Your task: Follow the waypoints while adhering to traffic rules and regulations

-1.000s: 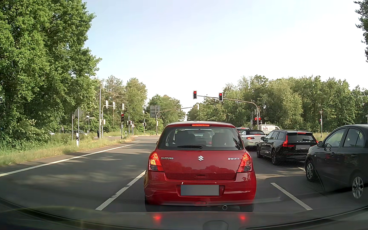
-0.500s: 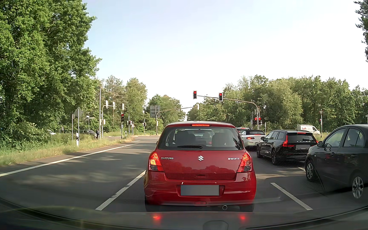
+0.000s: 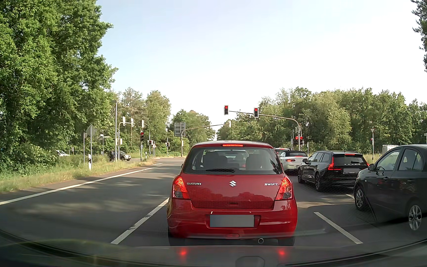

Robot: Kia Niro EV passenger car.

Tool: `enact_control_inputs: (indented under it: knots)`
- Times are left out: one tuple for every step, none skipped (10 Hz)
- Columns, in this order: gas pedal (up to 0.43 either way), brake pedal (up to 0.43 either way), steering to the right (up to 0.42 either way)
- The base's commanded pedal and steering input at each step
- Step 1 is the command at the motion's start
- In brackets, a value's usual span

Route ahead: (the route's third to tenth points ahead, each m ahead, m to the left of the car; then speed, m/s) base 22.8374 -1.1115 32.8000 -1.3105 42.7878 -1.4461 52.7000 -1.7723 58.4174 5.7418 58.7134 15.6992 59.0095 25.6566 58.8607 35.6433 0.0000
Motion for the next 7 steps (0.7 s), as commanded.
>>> enact_control_inputs:
  knots:
    - [0.000, 0.268, 0.000]
    - [0.000, 0.268, 0.000]
    - [0.000, 0.268, 0.000]
    - [0.000, 0.268, 0.000]
    - [0.000, 0.268, 0.000]
    - [0.000, 0.268, 0.000]
    - [0.000, 0.268, 0.000]
